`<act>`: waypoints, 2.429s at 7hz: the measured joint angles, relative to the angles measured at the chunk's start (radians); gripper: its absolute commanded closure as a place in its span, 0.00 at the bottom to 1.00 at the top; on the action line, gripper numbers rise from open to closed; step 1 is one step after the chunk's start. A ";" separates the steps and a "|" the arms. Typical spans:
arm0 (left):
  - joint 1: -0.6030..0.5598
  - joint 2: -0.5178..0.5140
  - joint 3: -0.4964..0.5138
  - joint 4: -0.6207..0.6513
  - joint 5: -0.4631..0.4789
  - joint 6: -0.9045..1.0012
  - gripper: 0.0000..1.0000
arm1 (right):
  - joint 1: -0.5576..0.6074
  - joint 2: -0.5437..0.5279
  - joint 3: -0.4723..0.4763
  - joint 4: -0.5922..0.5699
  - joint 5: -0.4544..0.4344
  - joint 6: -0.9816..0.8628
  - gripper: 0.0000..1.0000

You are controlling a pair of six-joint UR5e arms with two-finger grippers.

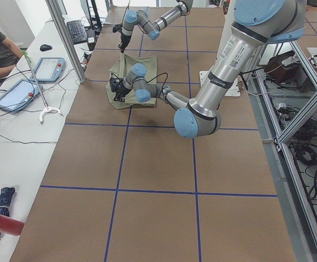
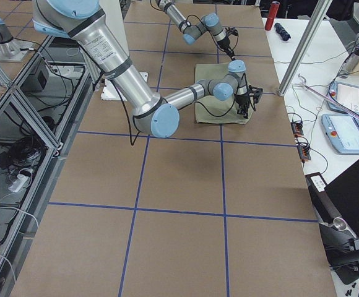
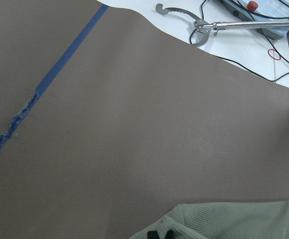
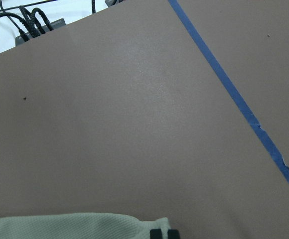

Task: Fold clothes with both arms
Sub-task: 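Move the right gripper down to the side edge of the folded shirt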

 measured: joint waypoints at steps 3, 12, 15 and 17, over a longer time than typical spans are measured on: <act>-0.004 0.006 0.007 -0.029 -0.002 0.001 0.62 | 0.000 0.003 0.000 0.001 -0.003 0.004 0.51; -0.069 0.052 -0.143 -0.081 -0.101 -0.002 0.58 | -0.199 -0.426 0.554 0.001 0.048 0.394 0.30; -0.071 0.052 -0.144 -0.080 -0.100 -0.002 0.58 | -0.231 -0.435 0.542 0.000 0.041 0.408 0.38; -0.072 0.052 -0.144 -0.079 -0.100 -0.001 0.58 | -0.235 -0.448 0.539 0.000 0.041 0.409 0.61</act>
